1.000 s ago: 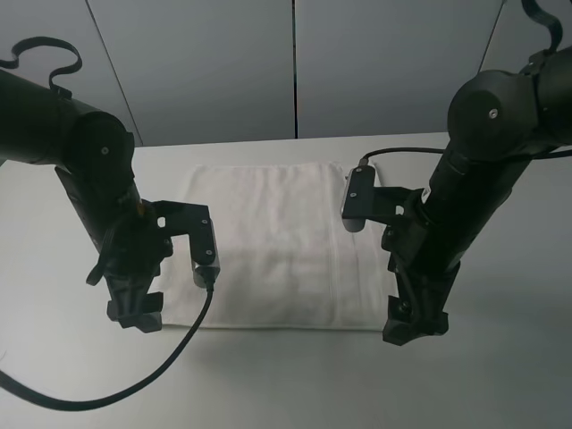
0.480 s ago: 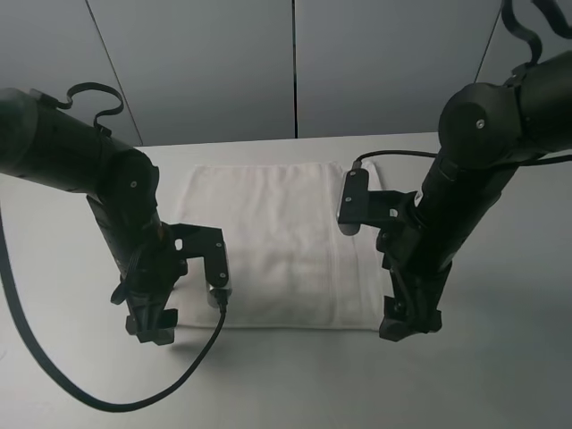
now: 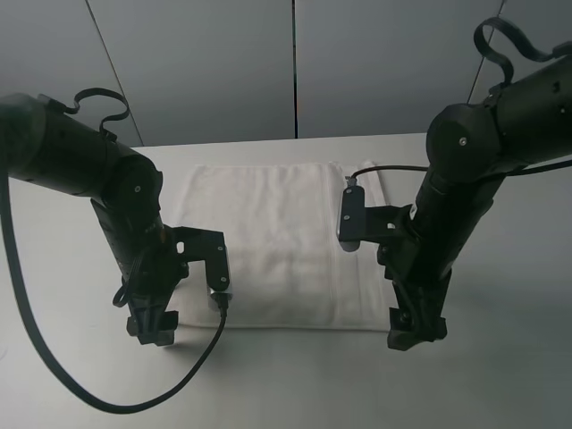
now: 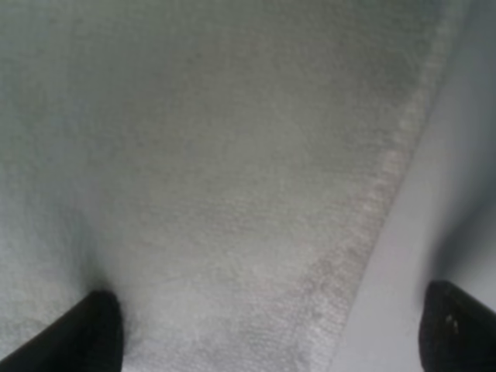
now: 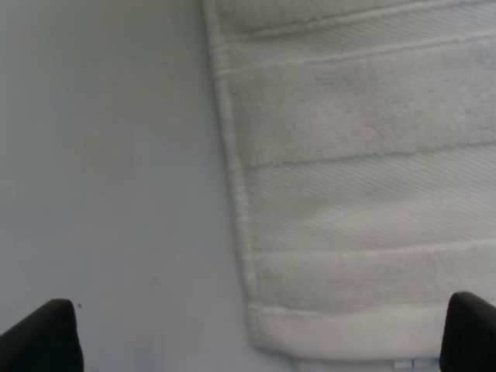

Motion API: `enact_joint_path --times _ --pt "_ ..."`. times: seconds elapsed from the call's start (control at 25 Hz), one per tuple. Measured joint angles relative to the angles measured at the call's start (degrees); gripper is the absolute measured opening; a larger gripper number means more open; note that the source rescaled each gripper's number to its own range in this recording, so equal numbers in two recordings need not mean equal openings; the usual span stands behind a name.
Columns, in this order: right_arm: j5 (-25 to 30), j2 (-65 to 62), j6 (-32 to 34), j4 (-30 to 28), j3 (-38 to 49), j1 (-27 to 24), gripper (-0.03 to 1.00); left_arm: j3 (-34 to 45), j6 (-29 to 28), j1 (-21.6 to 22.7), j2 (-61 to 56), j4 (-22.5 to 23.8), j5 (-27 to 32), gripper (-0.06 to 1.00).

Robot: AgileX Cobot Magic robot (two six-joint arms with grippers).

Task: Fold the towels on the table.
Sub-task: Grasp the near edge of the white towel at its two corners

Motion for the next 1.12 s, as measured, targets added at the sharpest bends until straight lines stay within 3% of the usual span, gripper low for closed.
enact_joint_path --times 1.12 --pt "-3.02 8.17 0.92 -5.33 -0.97 0.09 0.97 0.0 0.05 0.0 0.13 0.14 -0.27 0.98"
